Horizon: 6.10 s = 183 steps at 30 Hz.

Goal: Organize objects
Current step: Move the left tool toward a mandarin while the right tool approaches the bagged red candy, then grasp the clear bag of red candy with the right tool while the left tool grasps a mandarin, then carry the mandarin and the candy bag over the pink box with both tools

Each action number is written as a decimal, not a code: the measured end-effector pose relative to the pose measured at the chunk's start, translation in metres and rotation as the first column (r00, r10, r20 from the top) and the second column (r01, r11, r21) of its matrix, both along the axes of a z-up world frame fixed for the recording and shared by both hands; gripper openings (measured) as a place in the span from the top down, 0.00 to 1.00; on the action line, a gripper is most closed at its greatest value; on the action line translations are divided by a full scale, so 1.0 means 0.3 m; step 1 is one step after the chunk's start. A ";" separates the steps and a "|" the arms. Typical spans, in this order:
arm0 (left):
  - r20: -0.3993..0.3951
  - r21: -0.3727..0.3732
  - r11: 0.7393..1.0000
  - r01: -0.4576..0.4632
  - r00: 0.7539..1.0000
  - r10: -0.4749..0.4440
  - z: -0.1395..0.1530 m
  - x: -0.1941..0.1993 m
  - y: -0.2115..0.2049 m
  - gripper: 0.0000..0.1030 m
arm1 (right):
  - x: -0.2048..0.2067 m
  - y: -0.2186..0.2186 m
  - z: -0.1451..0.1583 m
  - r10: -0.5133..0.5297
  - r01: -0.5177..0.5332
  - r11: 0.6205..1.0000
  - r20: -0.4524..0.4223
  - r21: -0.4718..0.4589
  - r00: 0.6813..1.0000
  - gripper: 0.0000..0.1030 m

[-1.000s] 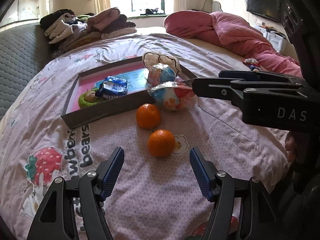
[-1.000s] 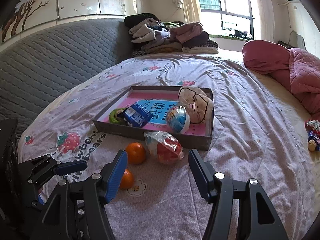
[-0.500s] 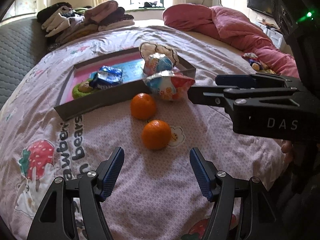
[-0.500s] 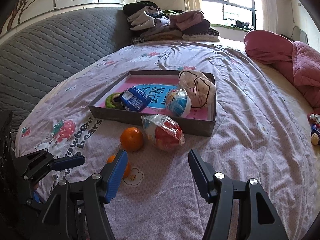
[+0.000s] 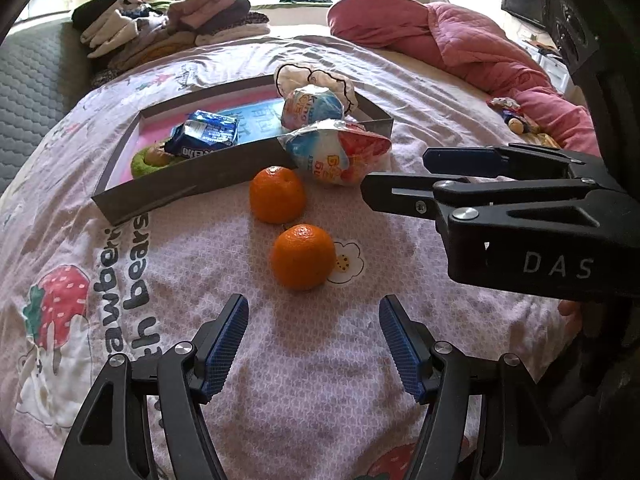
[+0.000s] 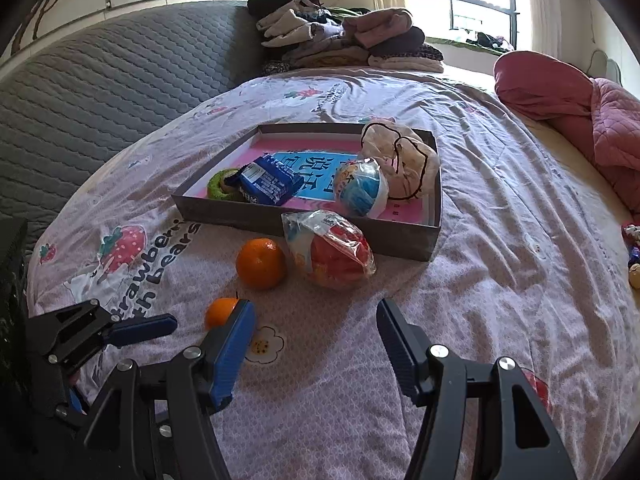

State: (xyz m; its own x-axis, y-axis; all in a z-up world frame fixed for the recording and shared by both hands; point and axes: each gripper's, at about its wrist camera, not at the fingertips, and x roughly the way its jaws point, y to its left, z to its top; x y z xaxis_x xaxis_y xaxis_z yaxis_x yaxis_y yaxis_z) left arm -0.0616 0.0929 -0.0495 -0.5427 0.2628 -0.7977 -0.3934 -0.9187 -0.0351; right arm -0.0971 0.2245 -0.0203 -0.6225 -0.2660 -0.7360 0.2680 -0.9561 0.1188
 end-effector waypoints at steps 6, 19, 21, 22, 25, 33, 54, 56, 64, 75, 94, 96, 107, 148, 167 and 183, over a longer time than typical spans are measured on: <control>0.001 0.007 1.000 -0.011 1.000 0.011 -0.003 -0.021 0.003 0.33 | -0.016 0.003 -0.007 -0.008 0.008 1.000 0.002 0.000 1.000 0.39; 0.004 0.009 0.999 -0.048 0.999 0.048 -0.022 -0.062 0.003 0.33 | -0.039 0.003 -0.021 -0.022 0.023 0.999 -0.003 0.037 1.000 0.39; 0.004 0.006 0.998 -0.058 0.998 0.058 -0.024 -0.070 0.005 0.33 | -0.046 0.005 -0.027 -0.028 0.028 0.999 0.001 0.040 1.000 0.39; 0.005 0.009 0.998 -0.059 0.998 0.059 -0.024 -0.074 0.006 0.33 | -0.051 0.004 -0.031 -0.028 0.028 0.999 0.005 0.045 1.000 0.39; -0.002 0.004 0.998 -0.060 0.998 0.060 -0.024 -0.083 0.014 0.33 | -0.063 0.000 -0.040 -0.027 0.027 0.998 0.009 0.053 1.000 0.39; -0.004 -0.008 0.998 -0.069 0.998 0.069 -0.034 -0.103 0.018 0.33 | -0.091 -0.007 -0.056 -0.031 0.030 0.995 0.004 0.098 1.000 0.39; 0.001 0.019 0.994 -0.112 0.994 0.112 -0.034 -0.159 -0.022 0.33 | -0.164 -0.046 -0.091 -0.006 0.003 0.994 0.029 0.105 1.000 0.39; 0.002 0.021 0.993 -0.116 0.993 0.116 -0.034 -0.163 -0.022 0.33 | -0.166 -0.054 -0.090 0.005 -0.008 0.995 0.026 0.103 1.000 0.39; 0.003 0.017 0.993 -0.121 0.993 0.121 -0.037 -0.180 -0.023 0.33 | -0.182 -0.073 -0.100 0.030 -0.032 0.996 0.031 0.084 0.999 0.44; 0.014 0.037 0.991 -0.128 0.992 0.128 -0.037 -0.193 -0.032 0.33 | -0.193 -0.066 -0.105 0.028 -0.029 1.000 0.056 0.010 0.998 0.51; 0.039 0.109 0.990 -0.094 0.995 0.091 -0.020 -0.181 -0.037 0.63 | -0.181 -0.042 -0.095 0.011 -0.010 1.000 0.053 -0.020 0.999 0.51; 0.038 0.112 0.989 -0.097 0.995 0.093 -0.016 -0.179 -0.041 0.63 | -0.179 -0.039 -0.094 0.012 -0.011 1.000 0.053 -0.022 0.999 0.51; -0.018 0.084 0.992 -0.094 0.995 0.095 0.026 -0.153 -0.047 0.63 | -0.149 -0.038 -0.065 0.015 -0.014 0.999 0.031 -0.043 0.999 0.52; -0.173 0.080 0.987 -0.140 0.973 0.152 0.200 -0.133 -0.131 0.63 | -0.057 -0.019 0.084 0.012 -0.029 0.983 -0.094 -0.183 0.996 0.52; -0.276 0.072 0.982 -0.173 0.943 0.187 0.318 -0.202 -0.198 0.63 | -0.086 -0.022 0.166 -0.028 -0.002 0.983 -0.161 -0.182 0.987 0.52; -0.304 0.092 0.971 -0.220 0.923 0.238 0.390 -0.329 -0.265 0.63 | -0.183 -0.050 0.228 -0.037 0.008 0.990 -0.199 -0.142 0.979 0.52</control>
